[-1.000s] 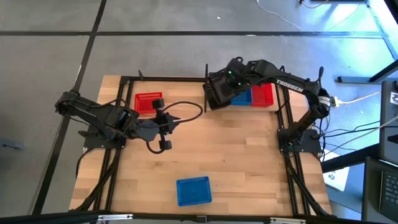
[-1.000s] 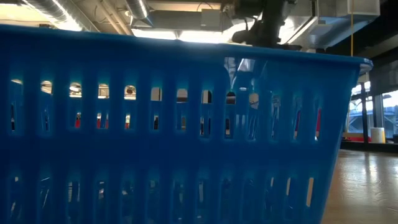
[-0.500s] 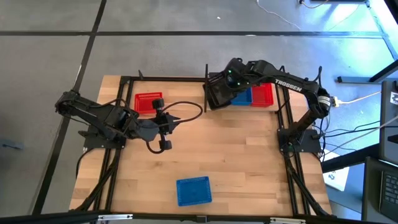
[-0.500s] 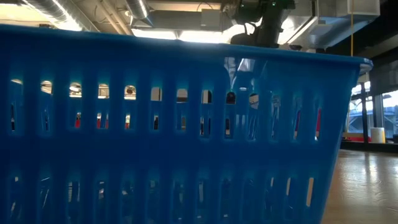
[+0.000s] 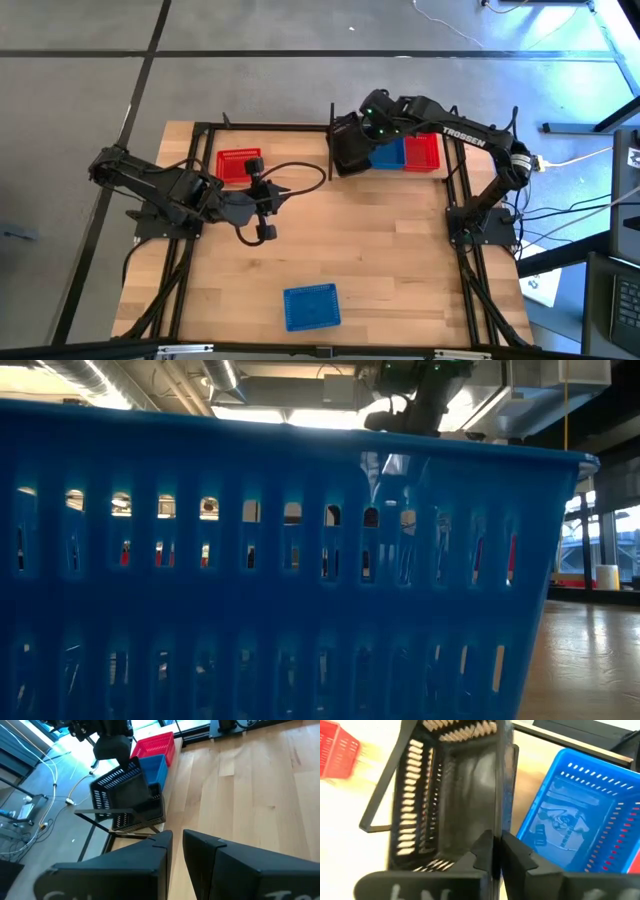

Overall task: Stack baskets on shelf by color
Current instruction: Stack the black bin on top of the other stacked black bin on the shelf

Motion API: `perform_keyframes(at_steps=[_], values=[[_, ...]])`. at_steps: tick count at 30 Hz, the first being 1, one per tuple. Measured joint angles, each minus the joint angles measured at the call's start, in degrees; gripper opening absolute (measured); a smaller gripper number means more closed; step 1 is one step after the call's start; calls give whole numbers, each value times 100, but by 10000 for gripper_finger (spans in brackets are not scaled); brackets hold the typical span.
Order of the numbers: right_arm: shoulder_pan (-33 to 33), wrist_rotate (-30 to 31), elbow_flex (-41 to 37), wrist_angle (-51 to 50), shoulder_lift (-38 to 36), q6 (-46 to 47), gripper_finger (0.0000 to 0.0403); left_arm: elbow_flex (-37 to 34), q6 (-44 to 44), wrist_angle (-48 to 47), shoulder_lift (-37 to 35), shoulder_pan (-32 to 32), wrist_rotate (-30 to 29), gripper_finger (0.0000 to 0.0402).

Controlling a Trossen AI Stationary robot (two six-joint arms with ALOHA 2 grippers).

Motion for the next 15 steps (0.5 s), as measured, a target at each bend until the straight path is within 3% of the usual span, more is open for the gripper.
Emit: perform_keyframes(at_steps=[13, 15], values=[[2, -3, 2, 50, 0, -58, 68, 1, 3, -1, 0, 1, 0, 37], [5, -215, 2, 178, 0, -187, 68, 0, 5, -1, 0, 1, 0, 37]])
